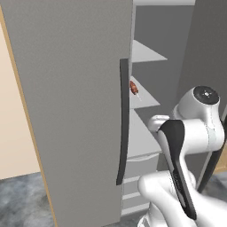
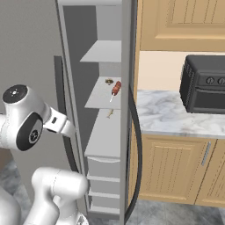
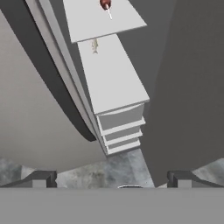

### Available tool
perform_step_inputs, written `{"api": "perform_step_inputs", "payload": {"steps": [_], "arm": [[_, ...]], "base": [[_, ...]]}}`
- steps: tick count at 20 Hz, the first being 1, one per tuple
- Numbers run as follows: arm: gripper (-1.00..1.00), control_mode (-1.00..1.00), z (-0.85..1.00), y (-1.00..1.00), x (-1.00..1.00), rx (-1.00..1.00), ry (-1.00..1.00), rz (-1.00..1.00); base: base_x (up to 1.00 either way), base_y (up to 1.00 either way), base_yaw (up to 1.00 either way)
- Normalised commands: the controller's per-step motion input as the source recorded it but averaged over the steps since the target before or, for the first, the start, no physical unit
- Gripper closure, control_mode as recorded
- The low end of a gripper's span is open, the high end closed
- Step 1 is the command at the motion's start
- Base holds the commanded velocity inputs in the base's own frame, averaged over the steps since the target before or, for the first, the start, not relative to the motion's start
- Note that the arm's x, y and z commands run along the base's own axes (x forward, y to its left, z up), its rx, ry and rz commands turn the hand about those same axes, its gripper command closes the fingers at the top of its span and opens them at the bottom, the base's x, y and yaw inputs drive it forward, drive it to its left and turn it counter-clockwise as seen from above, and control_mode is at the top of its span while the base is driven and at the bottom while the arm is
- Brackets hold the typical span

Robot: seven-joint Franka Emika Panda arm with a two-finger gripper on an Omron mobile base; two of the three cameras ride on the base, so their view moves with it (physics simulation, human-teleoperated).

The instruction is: Store the kebab skewer in the freezer for long-term storage. Close the freezer door after placing the cooked food.

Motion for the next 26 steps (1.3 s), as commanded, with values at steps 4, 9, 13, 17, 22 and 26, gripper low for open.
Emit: {"api": "perform_step_inputs", "payload": {"steps": [4, 9, 13, 17, 22, 26], "arm": [[-1.00, 1.00, 0.00, 0.00, 0.00, 0.00, 0.00, 0.00], [-1.00, 1.00, 0.00, 0.00, 0.00, 0.00, 0.00, 0.00], [-1.00, 1.00, 0.00, 0.00, 0.00, 0.00, 0.00, 0.00], [-1.00, 1.00, 0.00, 0.00, 0.00, 0.00, 0.00, 0.00], [-1.00, 1.00, 0.00, 0.00, 0.00, 0.00, 0.00, 0.00], [-1.00, 1.00, 0.00, 0.00, 0.00, 0.00, 0.00, 0.00]], "base": [[-0.37, -0.17, 0.00], [-0.28, -0.26, 0.00], [-0.38, -0.04, 0.00], [-0.48, -0.14, 0.00], [-0.38, -0.02, 0.04], [-0.16, -0.36, 0.22]]}}
